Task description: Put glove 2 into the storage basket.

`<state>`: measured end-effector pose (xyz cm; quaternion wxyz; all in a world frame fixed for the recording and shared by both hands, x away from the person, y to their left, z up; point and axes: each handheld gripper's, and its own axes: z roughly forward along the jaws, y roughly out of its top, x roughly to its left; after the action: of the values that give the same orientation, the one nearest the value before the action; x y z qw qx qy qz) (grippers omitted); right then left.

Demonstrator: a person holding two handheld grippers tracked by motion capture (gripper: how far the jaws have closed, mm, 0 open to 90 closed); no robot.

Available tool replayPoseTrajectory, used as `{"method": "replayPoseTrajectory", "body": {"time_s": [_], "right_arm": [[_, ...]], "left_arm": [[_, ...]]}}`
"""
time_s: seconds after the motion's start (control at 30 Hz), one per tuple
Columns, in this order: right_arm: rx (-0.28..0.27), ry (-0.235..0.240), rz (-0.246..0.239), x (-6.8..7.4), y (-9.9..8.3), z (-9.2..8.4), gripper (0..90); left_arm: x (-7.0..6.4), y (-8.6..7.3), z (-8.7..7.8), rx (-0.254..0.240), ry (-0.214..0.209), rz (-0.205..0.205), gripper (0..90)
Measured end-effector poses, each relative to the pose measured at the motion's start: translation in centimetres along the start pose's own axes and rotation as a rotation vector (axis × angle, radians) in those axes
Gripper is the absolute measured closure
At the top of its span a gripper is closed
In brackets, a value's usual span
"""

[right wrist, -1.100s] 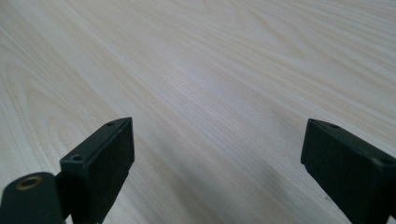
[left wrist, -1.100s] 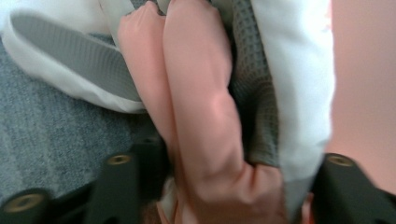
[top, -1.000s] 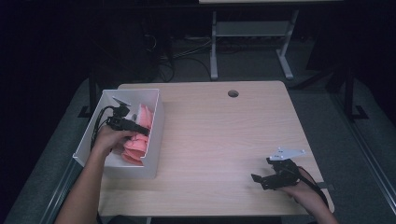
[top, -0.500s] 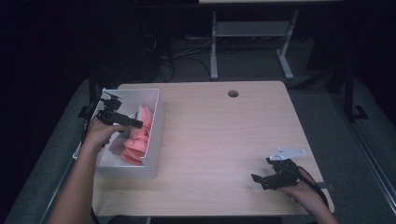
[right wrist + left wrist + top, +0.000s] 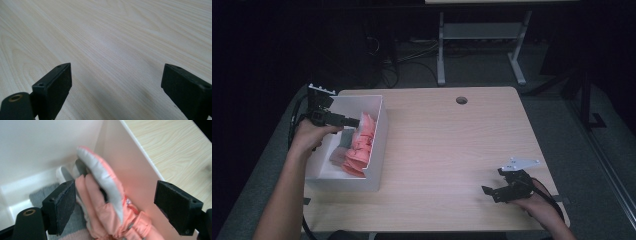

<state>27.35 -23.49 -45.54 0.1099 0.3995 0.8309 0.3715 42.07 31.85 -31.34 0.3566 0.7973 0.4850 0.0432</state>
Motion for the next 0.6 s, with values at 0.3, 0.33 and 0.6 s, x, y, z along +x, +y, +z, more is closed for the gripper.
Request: {"method": "replayPoseTrajectory", "body": {"time_s": [0.3, 0.33, 0.6], "right_arm": [[0.002, -0.003, -0.001, 0.1, 0.1, -0.1, 9.5], [0.002, -0.002, -0.001, 0.1, 0.1, 0.0, 9.5], [0.007, -0.004, 0.004, 0.2, 0.1, -0.1, 9.5]], "left_arm": [[-3.6, 1.4, -0.1, -0.030, -0.031, 0.106, 17.4], [-4.2, 1.6, 0.0, -0.029, -0.038, 0.121, 17.4], [-7.8, 2.4, 0.9, -0.029, -0.075, 0.211, 17.5]]}}
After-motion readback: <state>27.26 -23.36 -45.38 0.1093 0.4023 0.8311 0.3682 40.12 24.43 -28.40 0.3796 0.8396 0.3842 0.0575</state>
